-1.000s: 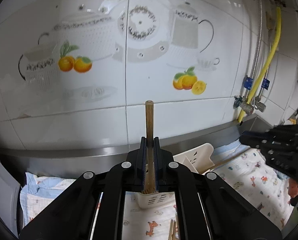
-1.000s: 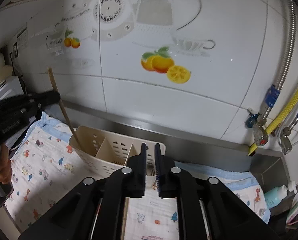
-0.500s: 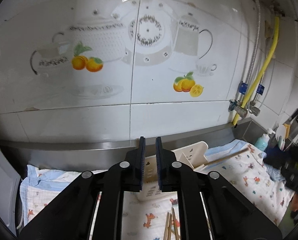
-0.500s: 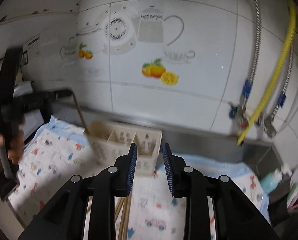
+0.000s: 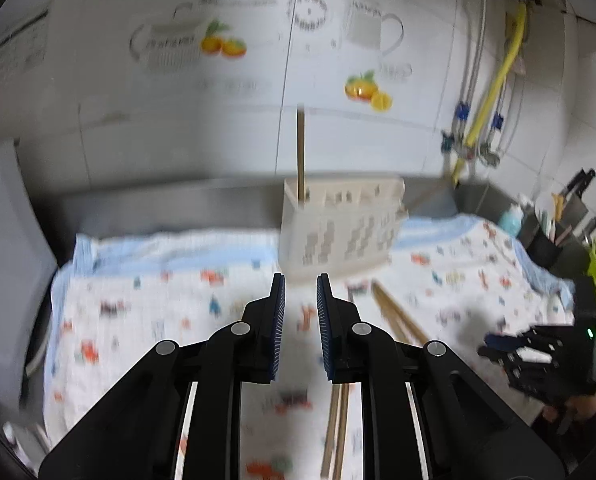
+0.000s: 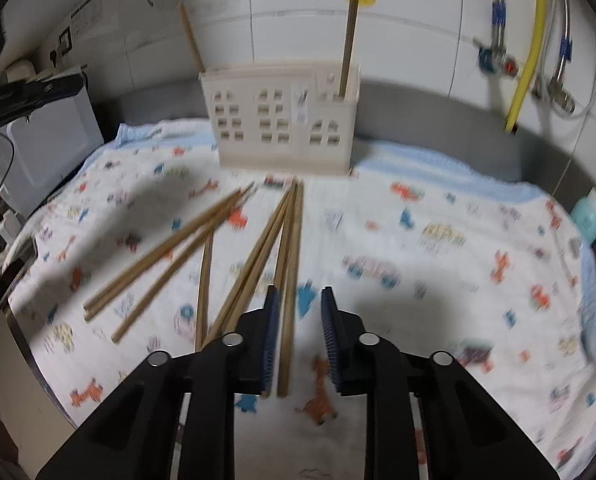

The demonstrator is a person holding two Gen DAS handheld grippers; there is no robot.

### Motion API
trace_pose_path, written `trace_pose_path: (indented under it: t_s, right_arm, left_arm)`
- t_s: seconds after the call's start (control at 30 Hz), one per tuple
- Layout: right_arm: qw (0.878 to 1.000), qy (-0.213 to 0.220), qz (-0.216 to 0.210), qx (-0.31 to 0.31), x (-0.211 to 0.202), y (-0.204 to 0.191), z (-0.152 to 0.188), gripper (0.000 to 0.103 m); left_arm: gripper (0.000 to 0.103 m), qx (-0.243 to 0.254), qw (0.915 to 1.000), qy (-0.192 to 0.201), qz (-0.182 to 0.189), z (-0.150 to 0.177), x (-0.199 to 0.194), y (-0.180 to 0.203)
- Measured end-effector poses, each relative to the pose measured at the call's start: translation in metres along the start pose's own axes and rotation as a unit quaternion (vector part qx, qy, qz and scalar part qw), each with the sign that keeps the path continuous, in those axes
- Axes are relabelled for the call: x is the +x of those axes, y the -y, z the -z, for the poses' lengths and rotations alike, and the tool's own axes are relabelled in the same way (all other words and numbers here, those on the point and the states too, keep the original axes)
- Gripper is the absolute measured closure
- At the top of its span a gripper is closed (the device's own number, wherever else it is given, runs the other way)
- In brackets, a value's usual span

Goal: Organize utensils
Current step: 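Open the left tool in the holder while the right tool returns to the chopsticks, then lower both tools onto chopsticks and close each on one chopstick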

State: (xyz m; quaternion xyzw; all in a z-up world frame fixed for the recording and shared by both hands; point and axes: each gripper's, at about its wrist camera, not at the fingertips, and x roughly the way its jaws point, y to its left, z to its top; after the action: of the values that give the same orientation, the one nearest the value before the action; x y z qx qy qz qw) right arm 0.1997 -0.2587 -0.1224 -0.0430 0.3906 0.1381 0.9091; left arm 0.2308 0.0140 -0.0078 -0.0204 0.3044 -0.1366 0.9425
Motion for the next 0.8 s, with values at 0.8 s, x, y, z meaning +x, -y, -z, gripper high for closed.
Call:
trace_pose_path:
  t_s: [0.8]
  right_arm:
    - [0.999, -0.035, 0.016, 0.003, 0.038, 0.0, 0.023, 0.096]
  left_arm:
    - [0.087, -0.01, 0.991, -0.129, 0.035, 0.133, 0.038, 0.006]
